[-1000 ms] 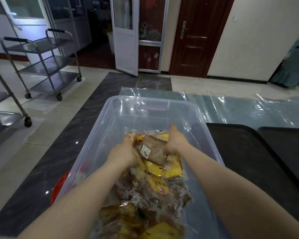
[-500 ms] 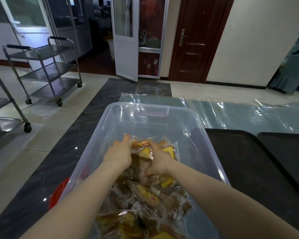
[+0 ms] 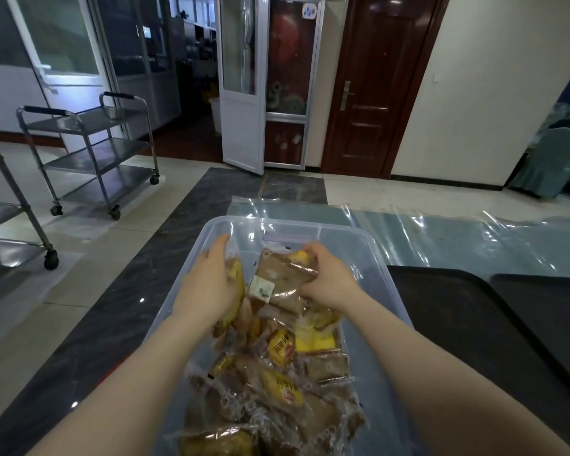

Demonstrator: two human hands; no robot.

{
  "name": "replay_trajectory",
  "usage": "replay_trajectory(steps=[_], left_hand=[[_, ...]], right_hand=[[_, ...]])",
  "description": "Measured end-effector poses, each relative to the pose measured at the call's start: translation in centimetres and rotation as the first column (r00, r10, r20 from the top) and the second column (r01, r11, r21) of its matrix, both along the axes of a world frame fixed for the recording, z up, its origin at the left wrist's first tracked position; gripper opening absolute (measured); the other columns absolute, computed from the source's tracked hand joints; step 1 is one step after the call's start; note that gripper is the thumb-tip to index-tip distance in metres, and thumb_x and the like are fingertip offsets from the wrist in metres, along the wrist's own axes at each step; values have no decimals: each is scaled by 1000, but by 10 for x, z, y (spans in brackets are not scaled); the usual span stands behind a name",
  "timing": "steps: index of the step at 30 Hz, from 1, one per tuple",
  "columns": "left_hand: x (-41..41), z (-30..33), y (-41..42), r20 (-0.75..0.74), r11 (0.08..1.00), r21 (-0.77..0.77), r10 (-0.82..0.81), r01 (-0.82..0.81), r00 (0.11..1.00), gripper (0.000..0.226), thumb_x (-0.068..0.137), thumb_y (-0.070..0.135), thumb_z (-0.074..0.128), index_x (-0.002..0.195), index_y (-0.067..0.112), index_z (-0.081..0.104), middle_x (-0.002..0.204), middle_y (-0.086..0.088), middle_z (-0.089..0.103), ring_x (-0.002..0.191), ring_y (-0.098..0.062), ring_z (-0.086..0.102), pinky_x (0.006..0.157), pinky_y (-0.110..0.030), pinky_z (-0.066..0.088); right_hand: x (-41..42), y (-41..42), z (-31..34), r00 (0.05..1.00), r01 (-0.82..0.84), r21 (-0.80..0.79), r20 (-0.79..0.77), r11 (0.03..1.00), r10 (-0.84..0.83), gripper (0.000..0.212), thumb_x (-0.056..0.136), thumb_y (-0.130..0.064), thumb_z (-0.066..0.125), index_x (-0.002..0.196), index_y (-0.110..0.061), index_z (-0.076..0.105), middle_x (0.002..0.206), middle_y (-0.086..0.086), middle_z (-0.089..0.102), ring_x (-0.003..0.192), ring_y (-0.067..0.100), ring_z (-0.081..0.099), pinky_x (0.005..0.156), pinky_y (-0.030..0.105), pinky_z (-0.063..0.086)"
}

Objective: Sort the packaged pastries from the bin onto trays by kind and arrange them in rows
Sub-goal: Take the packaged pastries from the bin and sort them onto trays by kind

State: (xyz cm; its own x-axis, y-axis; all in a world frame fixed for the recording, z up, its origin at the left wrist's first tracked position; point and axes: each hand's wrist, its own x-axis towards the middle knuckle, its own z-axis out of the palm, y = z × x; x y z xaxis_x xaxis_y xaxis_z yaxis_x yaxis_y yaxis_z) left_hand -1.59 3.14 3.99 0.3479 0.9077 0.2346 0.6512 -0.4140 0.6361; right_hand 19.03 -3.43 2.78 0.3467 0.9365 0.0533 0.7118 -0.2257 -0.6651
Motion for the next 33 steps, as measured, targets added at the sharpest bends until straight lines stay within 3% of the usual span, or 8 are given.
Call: replay_trajectory(steps=[3,7,11,13,19,23,28,33], left_hand=[[-6,13,-4,173,999,53,-14,5,985,68,85,18,59,136,45,24,105,11,49,87,-11,55,70,-36,46],[-9,35,-13,382,998,-27,-45,60,923,73,85,17,65,135,53,26,120,11,55,100,-10,61,82,-45,53],[8,61,-35,457,991,85,-127,99,880,65,87,15,63,133,53,36,106,47,40,92,29,45,75,-25,49],[23,73,-46,507,990,97,-140,105,851,62,87,14,62,132,50,39,110,40,42,91,28,46,71,-16,45],[104,88,-94,594,993,36,-113,114,796,57,86,21,65,126,56,43,123,14,46,96,10,48,74,-22,44],[183,81,-135,574,981,-28,-140,190,807,57,84,17,68,119,58,46,127,9,51,109,-4,54,82,-33,52],[288,53,-190,493,950,-123,-192,286,849,57,83,8,67,123,45,50,104,14,56,79,16,58,56,-8,47],[355,-1,-235,442,935,-257,-110,244,890,55,84,10,65,123,45,49,117,2,57,95,-7,60,74,-28,53]], right_hand=[[9,-13,16,979,79,158,-197,984,-47,65,68,-11,81,118,-32,44,93,-21,55,84,2,58,56,11,44],[20,-33,31,880,180,283,-475,942,-26,61,69,-7,82,107,-40,46,106,-12,60,90,6,63,64,20,55],[39,-56,44,709,331,361,-705,872,22,56,69,-5,82,98,-40,50,106,-5,64,88,12,68,66,29,58],[54,-70,48,631,378,349,-775,858,37,58,69,-4,82,102,-40,49,109,-4,62,91,16,68,70,36,60],[125,-133,52,509,438,314,-859,843,55,55,71,-5,80,106,-37,52,114,2,64,98,23,68,81,48,57],[202,-194,34,445,481,268,-895,835,31,56,74,-5,77,119,-27,52,112,3,66,93,22,70,70,40,59],[305,-271,-13,479,472,142,-870,870,-118,55,76,-7,77,122,-23,53,113,5,67,93,23,70,75,46,59],[367,-319,-66,424,480,-24,-869,877,-256,52,76,-11,77,121,-23,54,110,4,68,93,25,70,72,44,59]])
